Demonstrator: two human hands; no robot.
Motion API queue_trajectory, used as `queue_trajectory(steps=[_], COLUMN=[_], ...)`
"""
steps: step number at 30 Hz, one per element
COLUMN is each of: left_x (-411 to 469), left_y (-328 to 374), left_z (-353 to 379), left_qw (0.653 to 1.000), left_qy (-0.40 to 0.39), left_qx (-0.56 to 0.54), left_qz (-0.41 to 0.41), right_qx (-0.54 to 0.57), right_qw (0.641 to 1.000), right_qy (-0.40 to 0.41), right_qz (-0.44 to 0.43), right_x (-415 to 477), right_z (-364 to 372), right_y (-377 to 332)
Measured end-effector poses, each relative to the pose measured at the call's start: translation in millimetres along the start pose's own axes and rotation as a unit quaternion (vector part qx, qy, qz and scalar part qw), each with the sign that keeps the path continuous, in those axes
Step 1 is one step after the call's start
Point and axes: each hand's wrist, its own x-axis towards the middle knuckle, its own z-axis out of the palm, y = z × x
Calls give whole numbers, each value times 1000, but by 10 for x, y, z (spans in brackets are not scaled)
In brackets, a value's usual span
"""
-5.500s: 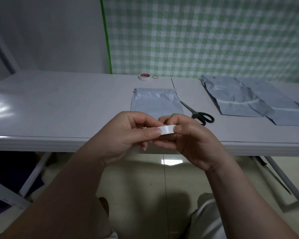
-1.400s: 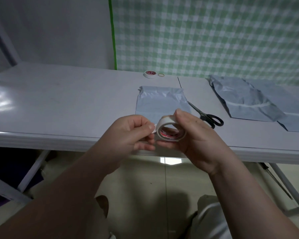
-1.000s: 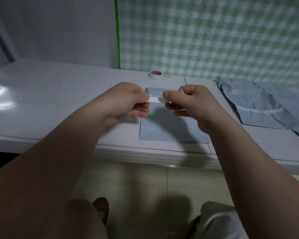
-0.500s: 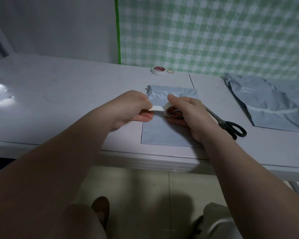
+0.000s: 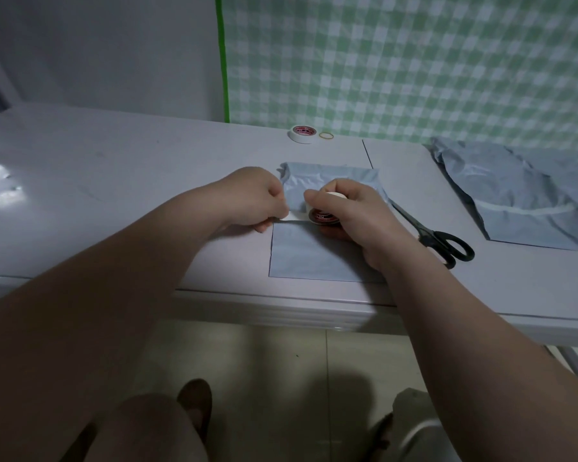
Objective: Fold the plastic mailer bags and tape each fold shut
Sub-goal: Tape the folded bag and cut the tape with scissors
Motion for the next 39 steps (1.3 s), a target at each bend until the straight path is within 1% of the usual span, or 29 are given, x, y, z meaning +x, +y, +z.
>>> queue_trajectory(steps=[3,12,19,28,34,39], left_x=[12,61,86,106,104,78], left_y=[12,-52,-59,-50,-29,52], left_z=[-24,-46,-43,-14,12,5], left_qw=[998,989,971,960,950,933], left_qy=[3,-18,-12,-8,-8,11], left_qx=[66,135,220,264,298,352], left_qz=[17,63,92,92,93,68], right_qx=[-7,-34,-79,-136,-152,-171], right_qw=[1000,999,997,991,988,985], right_qy=[1,-5,-5,-6,-9,-7], right_qz=[-2,-5,-6,-14,-9,-5], right_x=[-8,-10,-15,-33,-33,-27], right_z=[10,13,48,81,95,108], right_y=[-5,-1,-16,-49,-62,-68])
